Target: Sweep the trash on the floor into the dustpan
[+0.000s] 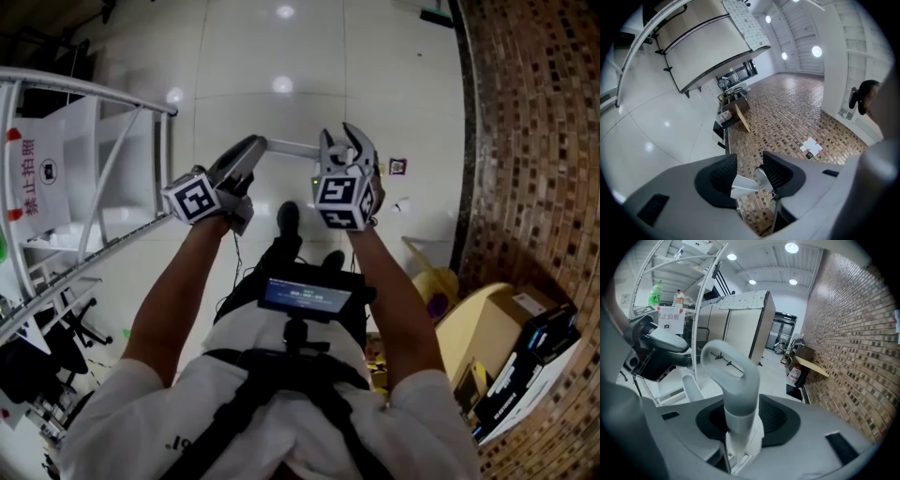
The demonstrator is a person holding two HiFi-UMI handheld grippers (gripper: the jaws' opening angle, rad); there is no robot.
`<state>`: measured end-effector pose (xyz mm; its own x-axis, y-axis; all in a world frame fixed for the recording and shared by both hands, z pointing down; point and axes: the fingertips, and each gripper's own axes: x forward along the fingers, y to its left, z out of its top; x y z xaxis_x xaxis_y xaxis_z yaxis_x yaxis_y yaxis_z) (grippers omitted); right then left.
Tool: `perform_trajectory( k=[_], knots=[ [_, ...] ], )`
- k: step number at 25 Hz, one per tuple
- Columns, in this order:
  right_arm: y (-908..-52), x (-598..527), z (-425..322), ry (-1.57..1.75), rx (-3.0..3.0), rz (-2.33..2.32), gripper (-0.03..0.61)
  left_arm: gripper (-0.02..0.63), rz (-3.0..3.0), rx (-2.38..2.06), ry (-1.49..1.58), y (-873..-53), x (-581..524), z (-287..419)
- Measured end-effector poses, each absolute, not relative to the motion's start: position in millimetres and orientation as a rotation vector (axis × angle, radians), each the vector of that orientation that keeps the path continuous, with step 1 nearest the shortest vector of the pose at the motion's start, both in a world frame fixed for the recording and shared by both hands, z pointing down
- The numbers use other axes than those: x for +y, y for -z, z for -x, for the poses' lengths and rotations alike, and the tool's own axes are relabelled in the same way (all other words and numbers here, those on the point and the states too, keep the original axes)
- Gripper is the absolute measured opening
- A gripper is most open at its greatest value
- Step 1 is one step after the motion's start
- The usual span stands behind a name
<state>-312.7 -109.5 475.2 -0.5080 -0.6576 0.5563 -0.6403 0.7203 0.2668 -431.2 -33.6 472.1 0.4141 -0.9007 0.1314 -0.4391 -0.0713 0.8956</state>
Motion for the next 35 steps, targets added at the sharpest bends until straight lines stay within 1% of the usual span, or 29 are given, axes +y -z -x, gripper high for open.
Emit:
perform_trajectory(
  k=[2, 3, 8, 11, 18, 24, 29, 35],
  knots=[
    [-481.0, -115.5, 294.0, 0.013, -2.225, -1.0, 0.073, 0.16, -1.681, -1.176, 0.594, -474.4, -38.7, 432.7],
    [-485.0, -118.6, 283.3, -0.003, -2.198, -1.01, 0.057, 0.16, -1.679, -1.172, 0.598, -475.1, -41.3, 432.9],
    [-515.6, -134.2, 222.8, -0.11, -2.087, -1.049, 0.049, 0.16, -1.683, -1.163, 0.591, -476.6, -48.1, 426.9],
    [-523.9, -140.9, 193.9, -0.153, -2.072, -1.055, 0.022, 0.16, -1.682, -1.148, 0.589, -478.0, -49.9, 421.6],
    [-514.7, -146.6, 134.7, -0.256, -2.104, -1.073, 0.012, 0.16, -1.675, -1.141, 0.677, -469.5, -55.0, 409.4],
    [-484.1, -130.1, 97.7, -0.22, -2.15, -1.044, 0.011, 0.16, -1.675, -1.119, 0.701, -462.6, -60.1, 392.7],
    [-468.2, -117.6, 45.5, -0.198, -2.142, -1.081, 0.011, 0.16, -1.683, -1.035, 0.712, -458.9, -63.8, 351.8],
    [-482.6, -132.8, 5.2, -0.139, -2.083, -1.092, 0.009, 0.16, -1.687, -0.987, 0.705, -458.1, -75.4, 317.4]
  ],
)
